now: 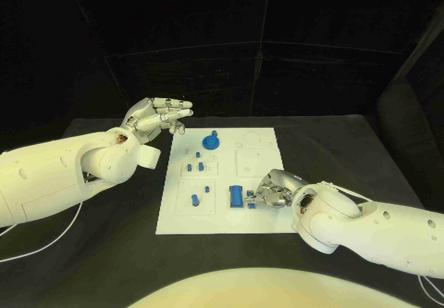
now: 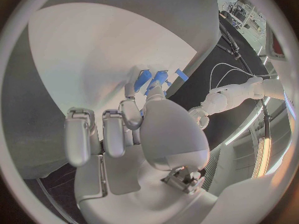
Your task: Assemble the parts on the task board
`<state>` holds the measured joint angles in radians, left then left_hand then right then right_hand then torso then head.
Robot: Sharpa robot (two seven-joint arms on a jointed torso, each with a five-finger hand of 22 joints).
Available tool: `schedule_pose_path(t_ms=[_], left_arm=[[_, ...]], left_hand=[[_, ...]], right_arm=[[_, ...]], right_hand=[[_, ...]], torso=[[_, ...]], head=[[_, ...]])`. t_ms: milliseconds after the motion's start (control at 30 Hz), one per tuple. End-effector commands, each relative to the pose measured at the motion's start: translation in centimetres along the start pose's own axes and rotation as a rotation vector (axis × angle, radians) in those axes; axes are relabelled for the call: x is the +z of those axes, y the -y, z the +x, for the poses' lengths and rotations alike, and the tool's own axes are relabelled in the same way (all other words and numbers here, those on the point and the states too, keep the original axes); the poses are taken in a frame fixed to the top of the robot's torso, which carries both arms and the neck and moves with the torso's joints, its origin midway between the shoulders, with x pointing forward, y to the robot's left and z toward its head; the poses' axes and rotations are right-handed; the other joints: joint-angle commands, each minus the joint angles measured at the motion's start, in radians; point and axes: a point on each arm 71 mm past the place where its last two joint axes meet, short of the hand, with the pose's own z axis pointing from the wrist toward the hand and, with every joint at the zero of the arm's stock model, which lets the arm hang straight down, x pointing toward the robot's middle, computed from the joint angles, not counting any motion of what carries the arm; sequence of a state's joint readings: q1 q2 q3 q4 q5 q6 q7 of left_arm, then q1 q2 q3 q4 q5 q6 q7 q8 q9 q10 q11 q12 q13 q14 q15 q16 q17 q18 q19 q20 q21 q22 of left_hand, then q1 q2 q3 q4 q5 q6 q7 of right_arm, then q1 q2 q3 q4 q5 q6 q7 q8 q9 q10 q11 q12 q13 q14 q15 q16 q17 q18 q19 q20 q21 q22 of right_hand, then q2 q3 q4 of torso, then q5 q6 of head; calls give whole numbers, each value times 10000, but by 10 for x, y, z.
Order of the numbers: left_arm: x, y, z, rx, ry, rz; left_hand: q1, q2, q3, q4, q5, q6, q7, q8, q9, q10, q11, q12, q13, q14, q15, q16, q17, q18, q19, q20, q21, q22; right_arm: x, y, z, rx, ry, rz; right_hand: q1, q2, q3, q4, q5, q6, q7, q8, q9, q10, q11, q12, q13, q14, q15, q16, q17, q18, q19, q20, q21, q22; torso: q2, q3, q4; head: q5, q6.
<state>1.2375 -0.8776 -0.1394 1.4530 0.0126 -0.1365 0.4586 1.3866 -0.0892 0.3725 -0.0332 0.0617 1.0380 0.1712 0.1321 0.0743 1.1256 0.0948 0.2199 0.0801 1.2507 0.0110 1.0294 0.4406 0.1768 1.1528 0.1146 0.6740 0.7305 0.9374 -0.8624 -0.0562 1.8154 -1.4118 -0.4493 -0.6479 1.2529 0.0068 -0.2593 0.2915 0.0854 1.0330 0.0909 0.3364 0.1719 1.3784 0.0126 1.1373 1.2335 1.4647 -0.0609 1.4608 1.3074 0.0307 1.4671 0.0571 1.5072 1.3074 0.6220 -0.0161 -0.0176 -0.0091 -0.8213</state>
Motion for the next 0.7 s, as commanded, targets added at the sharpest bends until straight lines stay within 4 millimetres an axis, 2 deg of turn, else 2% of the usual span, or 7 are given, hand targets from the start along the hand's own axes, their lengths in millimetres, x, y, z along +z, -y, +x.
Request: schedule_pose_path(t_ms=[33,233,433,600,700], left_arm=[[0,1,2,-84,-121,50],[0,1,1,-84,-120,52],[0,1,0,-77,-98,49],[-1,1,0,-72,-85,45],[-1,1,0,-75,-92,45]], left_hand=[[24,67,-16,-50,6,53,-44,32,-12,-63,11,23,6,-63,3,-48,-11,65,-37,-12,-45,-15],[24,67,-16,-50,6,53,-44,32,-12,-63,11,23,6,-63,3,-48,-11,65,-37,-12,-45,-15],[24,67,-16,-50,6,53,-44,32,-12,-63,11,23,6,-63,3,-48,-11,65,-37,-12,-45,-15],[16,67,-21,-47,6,49,-41,32,-13,-70,13,27,5,-66,3,-49,-16,65,-37,-13,-48,-16],[16,67,-21,-47,6,49,-41,32,-13,-70,13,27,5,-66,3,-49,-16,65,-37,-13,-48,-16]], right_arm=[[-1,-2,-4,52,427,-134],[-6,-2,-7,78,598,-459],[-13,-1,-8,-101,356,-761],[-15,3,-8,-282,136,-729],[-15,5,-8,-393,8,-665]], right_hand=[[-188,-6,-94,10,-182,-95,-12,-44,19,-75,3,-85,-65,646,80,-35,499,-75,408,32,-38,1996],[-237,24,-81,-15,-172,-94,-18,-19,49,-49,1,-40,-28,650,80,-33,510,-78,418,36,-29,2005],[487,82,63,-199,177,-110,-25,36,125,-33,-12,-11,1,660,70,-21,551,-82,429,29,-20,2018],[912,95,97,-345,286,-113,-24,66,167,-27,-15,-3,13,662,68,-20,562,-85,438,26,-13,2029],[1059,109,103,-401,340,-113,-22,78,184,-25,-15,-2,16,663,67,-20,567,-84,435,25,-17,2026]], torso=[[-5,7,-6],[-2,13,-15],[-5,17,-16],[-17,-6,-14],[-10,-3,-1]], head=[[-8,7],[-31,32],[-30,38],[-67,38],[-79,46]])
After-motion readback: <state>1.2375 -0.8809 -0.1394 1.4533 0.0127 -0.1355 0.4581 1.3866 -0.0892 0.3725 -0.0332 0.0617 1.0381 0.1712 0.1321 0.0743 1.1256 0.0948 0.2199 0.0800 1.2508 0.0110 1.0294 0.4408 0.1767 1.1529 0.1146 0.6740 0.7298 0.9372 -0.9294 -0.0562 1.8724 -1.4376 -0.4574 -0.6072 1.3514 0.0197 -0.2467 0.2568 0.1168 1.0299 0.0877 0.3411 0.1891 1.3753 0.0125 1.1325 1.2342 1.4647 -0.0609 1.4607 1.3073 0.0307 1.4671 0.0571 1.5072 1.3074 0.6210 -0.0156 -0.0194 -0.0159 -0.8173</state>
